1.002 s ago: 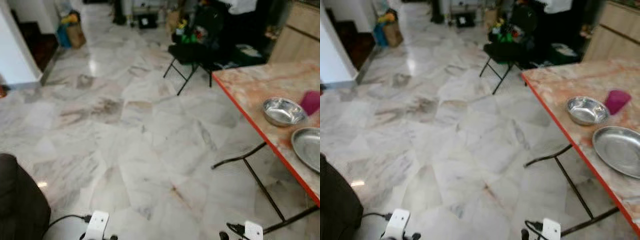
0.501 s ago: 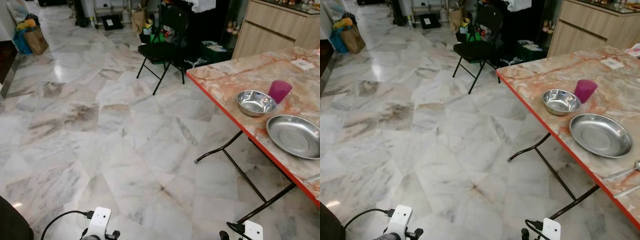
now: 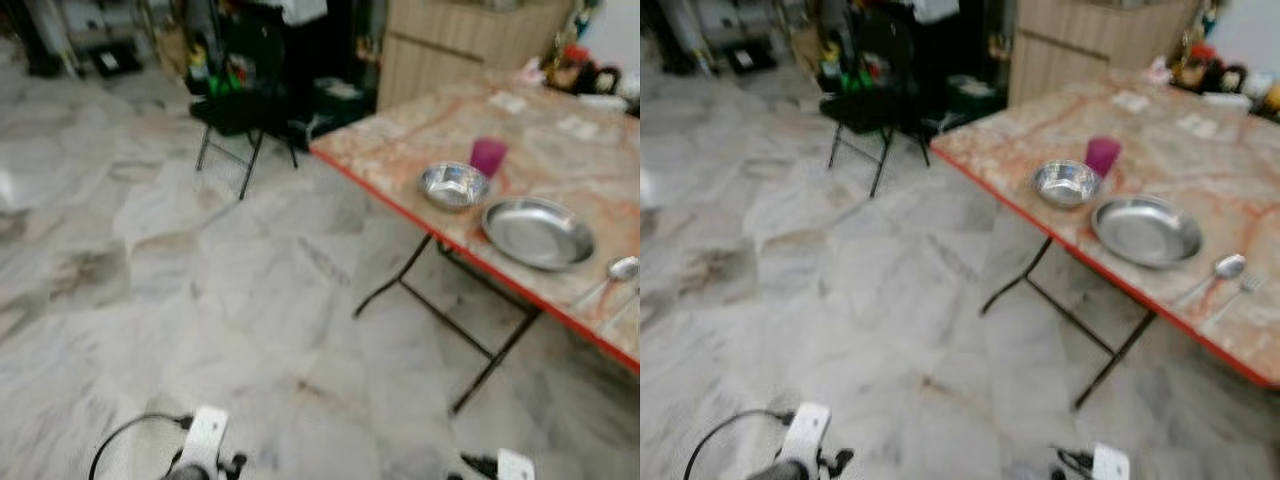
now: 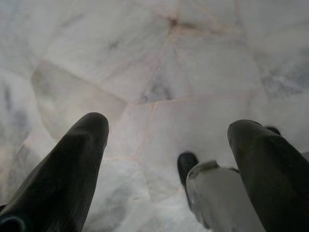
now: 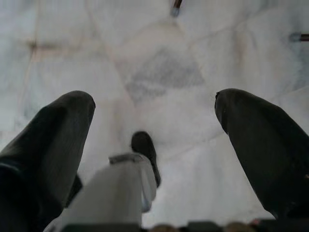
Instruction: Setting the table
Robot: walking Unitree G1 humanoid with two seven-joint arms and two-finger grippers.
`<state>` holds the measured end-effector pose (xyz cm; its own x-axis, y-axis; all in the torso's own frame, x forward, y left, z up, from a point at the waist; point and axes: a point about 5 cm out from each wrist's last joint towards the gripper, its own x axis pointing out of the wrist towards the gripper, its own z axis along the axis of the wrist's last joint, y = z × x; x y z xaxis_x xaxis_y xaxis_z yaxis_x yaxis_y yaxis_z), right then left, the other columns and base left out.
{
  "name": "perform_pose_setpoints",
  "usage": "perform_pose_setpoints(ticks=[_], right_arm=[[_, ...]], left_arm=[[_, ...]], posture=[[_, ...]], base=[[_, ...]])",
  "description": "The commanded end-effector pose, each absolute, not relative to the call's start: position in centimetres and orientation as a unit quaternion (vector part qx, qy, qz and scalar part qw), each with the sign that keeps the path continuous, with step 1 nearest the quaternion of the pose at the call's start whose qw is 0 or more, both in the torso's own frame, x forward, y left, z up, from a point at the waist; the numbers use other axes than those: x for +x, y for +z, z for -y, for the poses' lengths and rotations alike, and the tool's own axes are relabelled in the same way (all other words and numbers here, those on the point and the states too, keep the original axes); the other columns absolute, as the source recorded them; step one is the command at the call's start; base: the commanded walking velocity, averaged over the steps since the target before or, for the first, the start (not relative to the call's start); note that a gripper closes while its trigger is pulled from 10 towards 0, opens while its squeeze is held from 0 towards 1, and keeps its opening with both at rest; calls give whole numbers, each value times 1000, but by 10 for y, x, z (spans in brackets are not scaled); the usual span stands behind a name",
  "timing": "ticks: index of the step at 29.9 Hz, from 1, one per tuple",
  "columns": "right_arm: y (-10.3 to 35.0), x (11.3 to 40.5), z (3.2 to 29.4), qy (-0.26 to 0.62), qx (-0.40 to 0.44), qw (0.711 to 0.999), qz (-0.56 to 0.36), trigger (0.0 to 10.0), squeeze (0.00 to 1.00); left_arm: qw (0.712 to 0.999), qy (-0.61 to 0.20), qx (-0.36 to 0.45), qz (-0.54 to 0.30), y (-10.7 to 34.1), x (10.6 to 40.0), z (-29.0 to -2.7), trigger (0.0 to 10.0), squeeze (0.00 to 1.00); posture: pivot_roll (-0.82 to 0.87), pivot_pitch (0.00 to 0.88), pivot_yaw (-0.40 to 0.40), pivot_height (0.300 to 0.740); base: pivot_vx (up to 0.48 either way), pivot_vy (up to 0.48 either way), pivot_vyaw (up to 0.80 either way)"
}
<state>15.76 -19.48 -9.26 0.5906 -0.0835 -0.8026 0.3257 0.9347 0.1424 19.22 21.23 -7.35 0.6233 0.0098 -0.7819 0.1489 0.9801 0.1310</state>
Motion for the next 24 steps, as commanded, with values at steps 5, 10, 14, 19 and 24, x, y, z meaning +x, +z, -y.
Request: perform_pose_setpoints(ticks=[5, 10, 14, 19, 24], right_arm=[[-93, 156, 199, -120, 137, 880, -439, 10000, 0], [-93, 156, 199, -122, 138, 880, -438, 10000, 0], [-93, 156, 199, -122, 138, 880, -438, 10000, 0], [-92, 157, 198, -120, 138, 880, -438, 10000, 0], [-92, 158, 196, -117, 138, 881, -438, 10000, 0]], left_arm=[[891, -43, 91, -442, -76, 190, -210, 10000, 0], [892, -46, 92, -439, -74, 192, -210, 10000, 0], [893, -47, 92, -437, -74, 193, -210, 10000, 0], [893, -50, 96, -437, -73, 194, -210, 10000, 0], [894, -50, 95, -435, -73, 195, -210, 10000, 0]], posture=[[51, 0, -6, 740], [48, 0, -1, 740], [48, 0, -1, 740], [50, 0, 1, 740], [47, 0, 3, 740]], base=[[0, 0, -725], [0, 0, -723], [0, 0, -725], [0, 0, -725], [0, 0, -723]])
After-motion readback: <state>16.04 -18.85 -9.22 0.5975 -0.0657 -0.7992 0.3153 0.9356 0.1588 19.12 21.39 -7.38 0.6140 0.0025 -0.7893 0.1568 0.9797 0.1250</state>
